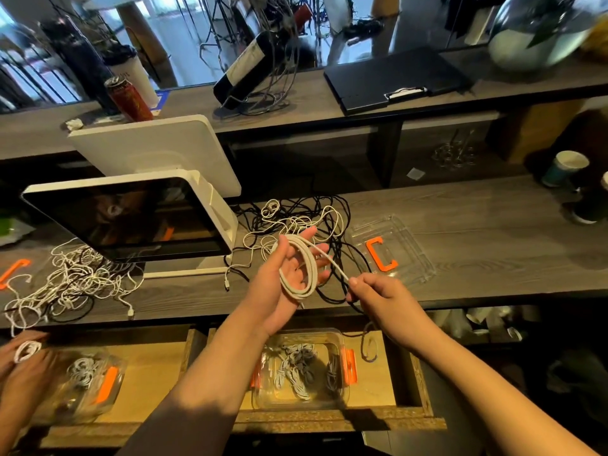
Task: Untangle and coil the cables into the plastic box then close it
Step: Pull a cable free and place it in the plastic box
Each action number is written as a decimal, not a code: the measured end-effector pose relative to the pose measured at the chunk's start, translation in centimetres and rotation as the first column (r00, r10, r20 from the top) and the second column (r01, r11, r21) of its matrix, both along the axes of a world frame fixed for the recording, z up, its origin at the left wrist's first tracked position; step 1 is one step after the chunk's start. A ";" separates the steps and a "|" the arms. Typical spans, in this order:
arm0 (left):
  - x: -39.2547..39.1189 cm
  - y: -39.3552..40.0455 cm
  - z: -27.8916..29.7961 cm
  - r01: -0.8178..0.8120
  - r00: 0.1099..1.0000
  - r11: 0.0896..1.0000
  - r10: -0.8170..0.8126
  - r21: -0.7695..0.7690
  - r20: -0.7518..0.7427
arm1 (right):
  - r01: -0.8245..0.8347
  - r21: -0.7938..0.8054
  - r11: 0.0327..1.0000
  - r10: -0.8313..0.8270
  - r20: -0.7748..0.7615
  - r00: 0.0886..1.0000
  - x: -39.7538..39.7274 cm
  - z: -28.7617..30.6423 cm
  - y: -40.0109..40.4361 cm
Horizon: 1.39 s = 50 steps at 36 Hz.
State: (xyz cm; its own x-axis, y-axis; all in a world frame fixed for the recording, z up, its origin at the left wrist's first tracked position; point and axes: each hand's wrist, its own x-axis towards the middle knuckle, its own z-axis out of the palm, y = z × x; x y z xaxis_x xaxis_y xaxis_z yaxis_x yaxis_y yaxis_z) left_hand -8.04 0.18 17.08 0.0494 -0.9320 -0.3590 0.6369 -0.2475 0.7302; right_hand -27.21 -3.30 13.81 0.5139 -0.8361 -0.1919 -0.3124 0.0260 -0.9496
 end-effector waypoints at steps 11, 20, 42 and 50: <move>-1.6 -1.0 -0.3 -0.157 0.984 0.987 0.156 -0.012 -0.087 | -0.034 -0.018 0.999 0.033 -0.033 0.999 1.8 -0.3 1.6; -1.5 -1.4 -1.7 -0.310 0.950 0.949 0.311 0.054 -0.022 | -0.164 -0.147 0.975 0.127 -0.235 0.964 2.5 -0.1 3.7; -0.1 1.0 -3.2 0.216 0.605 0.929 -0.370 0.302 0.705 | -0.257 -0.518 0.816 0.145 -0.246 0.958 2.1 3.2 3.1; -0.7 2.8 -2.7 0.627 0.725 0.694 -0.686 0.354 0.060 | -0.150 -0.496 0.855 0.045 -0.217 0.975 1.7 3.5 1.0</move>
State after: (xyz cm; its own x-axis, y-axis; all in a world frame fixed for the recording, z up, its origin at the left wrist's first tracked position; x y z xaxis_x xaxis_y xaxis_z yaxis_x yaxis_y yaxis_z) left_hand -8.76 2.98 14.39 -0.4466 -0.6021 -0.6618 0.0987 -0.7683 0.6324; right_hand -25.51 -2.28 17.31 0.5952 -0.7910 0.1418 -0.4637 -0.4822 -0.7433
